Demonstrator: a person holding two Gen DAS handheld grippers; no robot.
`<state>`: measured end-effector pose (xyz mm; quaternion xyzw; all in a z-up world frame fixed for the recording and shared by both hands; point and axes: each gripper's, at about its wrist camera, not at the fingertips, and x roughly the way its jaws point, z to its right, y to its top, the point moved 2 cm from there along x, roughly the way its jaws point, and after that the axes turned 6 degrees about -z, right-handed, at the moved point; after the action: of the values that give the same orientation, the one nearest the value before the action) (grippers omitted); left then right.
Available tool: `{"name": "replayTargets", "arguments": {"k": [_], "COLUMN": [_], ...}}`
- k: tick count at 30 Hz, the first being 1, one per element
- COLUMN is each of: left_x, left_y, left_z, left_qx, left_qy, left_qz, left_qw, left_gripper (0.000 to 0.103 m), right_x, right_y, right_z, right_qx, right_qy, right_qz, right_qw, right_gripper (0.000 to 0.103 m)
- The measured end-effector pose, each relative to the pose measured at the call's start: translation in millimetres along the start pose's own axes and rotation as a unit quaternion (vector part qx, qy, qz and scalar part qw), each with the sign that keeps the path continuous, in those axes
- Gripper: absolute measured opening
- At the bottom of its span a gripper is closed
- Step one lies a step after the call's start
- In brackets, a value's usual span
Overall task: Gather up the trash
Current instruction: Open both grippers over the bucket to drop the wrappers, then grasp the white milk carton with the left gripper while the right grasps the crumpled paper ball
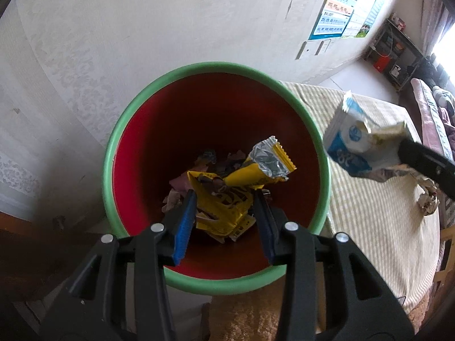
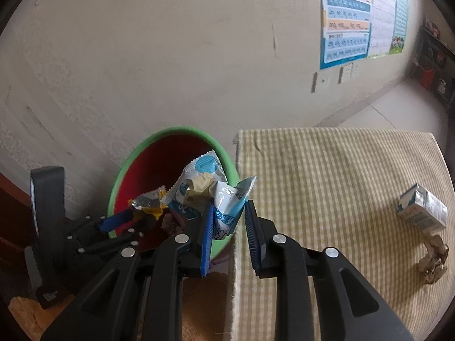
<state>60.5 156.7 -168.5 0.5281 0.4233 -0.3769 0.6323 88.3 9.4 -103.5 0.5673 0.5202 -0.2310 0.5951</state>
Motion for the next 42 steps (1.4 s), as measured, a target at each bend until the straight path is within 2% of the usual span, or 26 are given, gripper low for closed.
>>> {"name": "replayTargets", "arguments": {"k": [2, 4, 5, 9, 11, 14, 16, 18, 19, 21, 24, 27, 29, 31, 33, 34, 36, 39, 40, 41, 42], "left_x": [0.0, 0.4, -0.5, -0.7, -1.0, -1.3, -1.6, -1.4, -2.0, -2.0, -3.4, -10.8, -16.6, -20.3, -23.1, -24.4, -22.8, -12.5, -4.3, 0.0, 4.9], "left_y": [-0.2, -0.5, -1.3, -3.1, -5.1, -6.1, -6.5, -6.6, -6.9, -7.0, -3.6, -2.2, -0.5, -0.3, -1.3, -3.1, -2.6, 0.3, 3.2, 3.0, 4.7], "left_z": [-1.1, -3.0, -4.0, -4.6, -1.2, 7.6, 15.6, 22.9, 30.7, 43.7, 72.9, 110.5, 144.8, 177.6, 208.9, 228.2, 253.4, 295.3, 312.3, 321.4, 334.2], "left_qx": [-0.006, -0.013, -0.016, -0.017, -0.013, 0.000, 0.008, 0.016, 0.025, 0.040, 0.072, 0.122, 0.174, 0.223, 0.270, 0.299, 0.328, 0.385, 0.413, 0.430, 0.453], "left_qy": [0.004, 0.010, 0.011, 0.010, 0.007, 0.007, 0.005, 0.003, 0.002, -0.002, -0.019, -0.032, -0.042, -0.050, -0.059, -0.064, -0.069, -0.074, -0.069, -0.063, -0.057], "left_qz": [0.002, 0.002, 0.004, 0.001, 0.000, 0.000, -0.001, -0.002, -0.002, -0.003, -0.004, 0.009, 0.020, 0.021, 0.022, 0.027, 0.031, 0.034, 0.030, 0.029, 0.030], "left_qw": [1.0000, 0.9999, 0.9998, 0.9998, 0.9999, 1.0000, 1.0000, 0.9999, 0.9997, 0.9992, 0.9972, 0.9919, 0.9837, 0.9734, 0.9608, 0.9518, 0.9415, 0.9194, 0.9075, 0.9002, 0.8892], "left_gripper": [0.044, 0.059, 0.063, 0.063, 0.063, 0.063, 0.063, 0.063, 0.063, 0.063, 0.068, 0.072, 0.076, 0.081, 0.082, 0.082, 0.082, 0.085, 0.085, 0.085, 0.085], "right_x": [-0.8, -3.3, -5.2, -14.2, -20.8, -35.2, -48.2, -62.4, -69.3, -77.9, -65.6, -51.7, -44.2, -47.0, -60.8, -70.1, -86.5, -96.3, -95.7, -94.2, -92.5], "right_y": [4.9, 8.2, 8.1, 0.6, -9.8, -32.5, -48.7, -65.9, -75.1, -94.5, -117.1, -131.4, -134.8, -136.1, -141.2, -147.0, -162.6, -191.9, -203.7, -211.8, -216.5], "right_z": [-6.7, -11.6, -12.8, 3.9, 26.5, 83.0, 125.7, 169.0, 192.8, 240.8, 290.9, 317.7, 327.8, 330.4, 322.4, 317.0, 303.6, 294.9, 293.0, 292.6, 294.1], "right_qx": [-0.002, -0.007, -0.008, 0.006, 0.027, 0.083, 0.120, 0.152, 0.174, 0.233, 0.301, 0.337, 0.346, 0.345, 0.344, 0.345, 0.350, 0.391, 0.408, 0.417, 0.419], "right_qy": [0.017, 0.030, 0.032, 0.030, 0.019, -0.028, -0.077, -0.145, -0.175, -0.205, -0.193, -0.164, -0.136, -0.123, -0.109, -0.105, -0.103, -0.095, -0.086, -0.081, -0.082], "right_qz": [0.006, 0.016, 0.021, 0.031, 0.036, 0.046, 0.059, 0.066, 0.067, 0.063, 0.020, 0.001, -0.010, -0.007, 0.013, 0.029, 0.055, 0.082, 0.086, 0.083, 0.077], "right_qw": [1.000, 0.999, 0.999, 0.999, 0.999, 0.995, 0.988, 0.975, 0.967, 0.949, 0.934, 0.927, 0.928, 0.931, 0.933, 0.932, 0.929, 0.912, 0.905, 0.902, 0.901], "right_gripper": [0.029, 0.043, 0.045, 0.047, 0.049, 0.052, 0.056, 0.062, 0.065, 0.069, 0.071, 0.070, 0.043, 0.037, 0.036, 0.036, 0.036, 0.036, 0.036, 0.036, 0.036]}}
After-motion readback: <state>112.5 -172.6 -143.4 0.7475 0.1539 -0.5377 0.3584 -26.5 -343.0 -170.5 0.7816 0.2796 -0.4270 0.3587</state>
